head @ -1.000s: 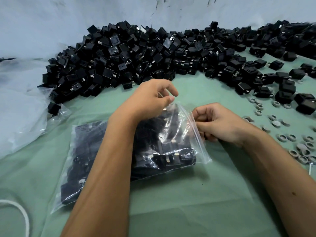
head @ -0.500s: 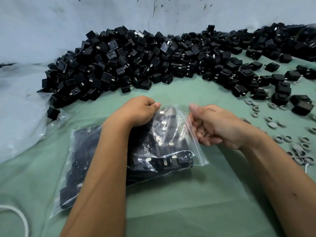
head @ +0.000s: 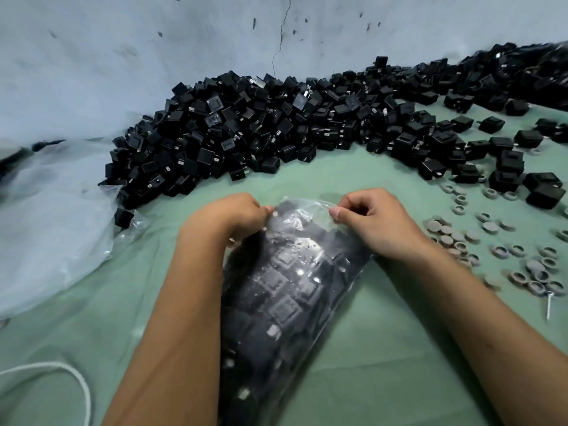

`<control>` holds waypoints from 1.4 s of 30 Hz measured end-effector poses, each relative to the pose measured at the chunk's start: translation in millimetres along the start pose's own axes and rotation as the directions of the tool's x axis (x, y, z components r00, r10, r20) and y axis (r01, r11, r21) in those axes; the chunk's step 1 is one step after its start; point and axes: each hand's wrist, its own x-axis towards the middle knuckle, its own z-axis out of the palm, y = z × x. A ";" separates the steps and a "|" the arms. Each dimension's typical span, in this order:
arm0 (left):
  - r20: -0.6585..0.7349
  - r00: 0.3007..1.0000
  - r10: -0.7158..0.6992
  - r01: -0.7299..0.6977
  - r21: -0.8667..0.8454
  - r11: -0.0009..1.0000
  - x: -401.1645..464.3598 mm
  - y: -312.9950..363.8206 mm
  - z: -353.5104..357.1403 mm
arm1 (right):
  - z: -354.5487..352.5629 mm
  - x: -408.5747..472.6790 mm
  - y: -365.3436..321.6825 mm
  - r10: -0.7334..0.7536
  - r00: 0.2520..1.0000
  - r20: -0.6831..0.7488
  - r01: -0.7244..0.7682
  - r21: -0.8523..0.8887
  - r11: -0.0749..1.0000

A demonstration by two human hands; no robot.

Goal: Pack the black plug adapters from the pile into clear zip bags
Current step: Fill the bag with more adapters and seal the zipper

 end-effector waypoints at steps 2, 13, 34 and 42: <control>0.052 0.998 -0.046 0.049 -0.065 0.997 -7.7 -8.7 -2.4 | 4.0 -1.1 0.3 -0.079 0.994 -0.075 0.072 -0.097 0.993; -0.222 0.901 0.372 -0.429 -0.344 0.835 23.0 0.5 26.2 | -28.3 -4.6 3.9 0.006 0.986 0.168 0.006 -0.068 0.998; -0.282 0.893 0.352 -0.437 -0.353 0.827 13.6 -48.8 39.9 | 2.0 6.8 14.2 -0.244 0.964 -0.109 0.229 -0.131 0.965; -0.370 0.850 0.376 -0.495 -0.313 0.810 13.7 -47.5 47.2 | 3.8 5.2 11.7 -0.385 0.904 -0.185 0.329 -0.272 0.904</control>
